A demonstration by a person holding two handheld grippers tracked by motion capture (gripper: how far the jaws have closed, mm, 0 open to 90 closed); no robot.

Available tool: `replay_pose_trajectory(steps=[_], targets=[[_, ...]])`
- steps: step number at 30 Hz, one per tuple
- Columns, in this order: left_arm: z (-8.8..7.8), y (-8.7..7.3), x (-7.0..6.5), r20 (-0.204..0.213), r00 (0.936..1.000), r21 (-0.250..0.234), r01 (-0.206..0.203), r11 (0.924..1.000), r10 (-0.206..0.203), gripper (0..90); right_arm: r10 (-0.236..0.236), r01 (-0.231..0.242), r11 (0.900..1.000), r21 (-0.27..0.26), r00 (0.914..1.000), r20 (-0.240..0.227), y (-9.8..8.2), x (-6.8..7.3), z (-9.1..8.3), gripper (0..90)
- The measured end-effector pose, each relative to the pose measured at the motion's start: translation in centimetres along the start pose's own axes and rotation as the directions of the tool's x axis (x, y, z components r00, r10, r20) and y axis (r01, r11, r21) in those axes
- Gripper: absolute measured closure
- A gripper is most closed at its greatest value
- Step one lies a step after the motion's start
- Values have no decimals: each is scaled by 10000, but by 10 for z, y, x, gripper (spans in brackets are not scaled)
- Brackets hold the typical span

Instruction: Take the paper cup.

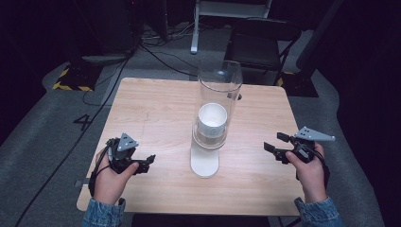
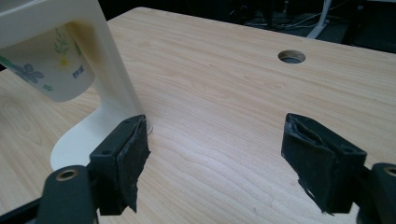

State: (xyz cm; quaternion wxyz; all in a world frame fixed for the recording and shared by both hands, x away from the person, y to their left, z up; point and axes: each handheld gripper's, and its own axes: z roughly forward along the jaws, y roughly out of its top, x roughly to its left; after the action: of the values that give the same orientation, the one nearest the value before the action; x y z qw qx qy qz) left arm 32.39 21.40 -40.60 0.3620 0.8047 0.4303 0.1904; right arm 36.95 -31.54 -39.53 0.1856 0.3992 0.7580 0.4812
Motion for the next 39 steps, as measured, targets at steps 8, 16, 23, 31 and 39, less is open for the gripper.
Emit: replay_pose_trajectory(steps=[8,16,23,31,39], targets=[[-2,0,0,217,9995,-73,-215,9997,216,156,-124,123,9999,-54,9997,-220,2,8,-1,208],[-2,1,-2,328,9990,46,-315,9995,313,157,-412,415,9991,9,9938,-1037,5,33,13,182],[1,2,-6,397,9984,113,-404,9991,399,157,-723,743,9972,29,9783,-1940,9,67,34,161],[1,2,-7,455,9978,204,-486,9986,476,157,-1007,1061,9943,102,9665,-2362,9,91,56,159],[6,0,-7,626,9967,416,-551,9976,524,157,-1278,1366,9905,155,9565,-2623,9,107,86,159]])
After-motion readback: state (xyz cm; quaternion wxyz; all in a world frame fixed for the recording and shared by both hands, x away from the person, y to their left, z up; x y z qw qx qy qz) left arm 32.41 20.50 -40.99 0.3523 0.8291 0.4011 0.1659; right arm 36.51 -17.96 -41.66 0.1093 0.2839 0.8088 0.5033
